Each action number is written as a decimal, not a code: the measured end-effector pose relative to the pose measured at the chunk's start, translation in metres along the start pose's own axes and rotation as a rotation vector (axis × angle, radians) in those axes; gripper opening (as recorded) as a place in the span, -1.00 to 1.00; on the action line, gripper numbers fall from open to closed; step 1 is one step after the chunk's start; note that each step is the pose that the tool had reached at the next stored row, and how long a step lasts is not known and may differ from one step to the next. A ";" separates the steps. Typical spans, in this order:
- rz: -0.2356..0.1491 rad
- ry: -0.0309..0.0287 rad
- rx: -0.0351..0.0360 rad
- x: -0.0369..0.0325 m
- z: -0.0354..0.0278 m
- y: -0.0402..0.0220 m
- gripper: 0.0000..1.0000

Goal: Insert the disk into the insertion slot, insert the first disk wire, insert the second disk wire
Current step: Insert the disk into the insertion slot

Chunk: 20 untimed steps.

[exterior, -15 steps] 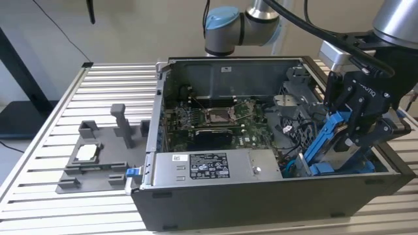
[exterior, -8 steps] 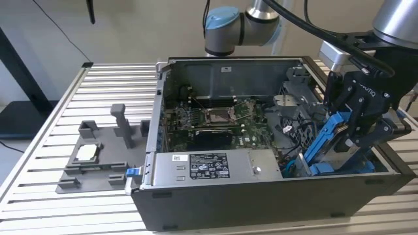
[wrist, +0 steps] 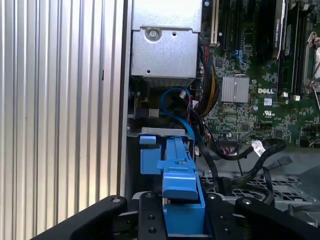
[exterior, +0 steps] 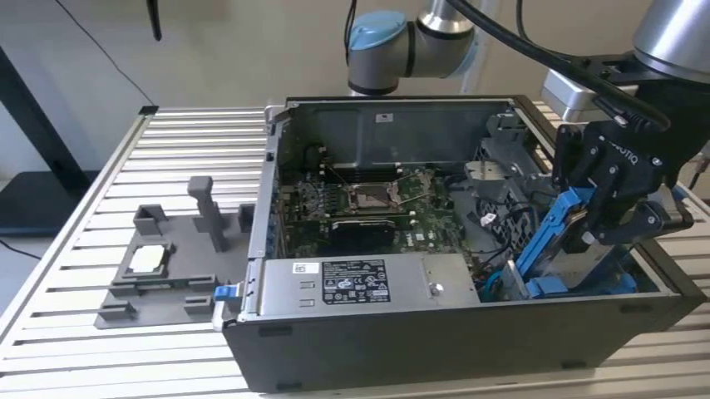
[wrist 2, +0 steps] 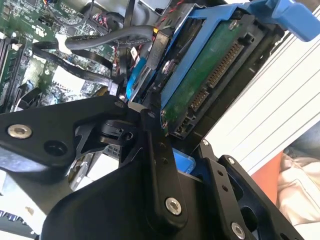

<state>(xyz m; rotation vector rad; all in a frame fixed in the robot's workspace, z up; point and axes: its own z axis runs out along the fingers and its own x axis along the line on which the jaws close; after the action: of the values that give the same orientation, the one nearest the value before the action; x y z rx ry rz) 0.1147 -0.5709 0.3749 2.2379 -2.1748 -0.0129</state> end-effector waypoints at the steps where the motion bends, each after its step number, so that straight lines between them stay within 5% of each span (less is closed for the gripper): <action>1: 0.000 -0.0005 0.0012 -0.0002 0.0001 0.0001 -0.36; 8: 0.000 -0.0007 0.0028 -0.0004 0.0001 0.0001 -0.33; 11: 0.000 -0.0008 0.0027 -0.0004 0.0001 0.0002 -0.07; 20: 0.000 -0.0004 0.0086 -0.0014 -0.0021 0.0002 -0.07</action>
<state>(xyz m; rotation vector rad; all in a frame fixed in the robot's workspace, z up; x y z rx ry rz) 0.1144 -0.5695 0.3770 2.2426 -2.1793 -0.0040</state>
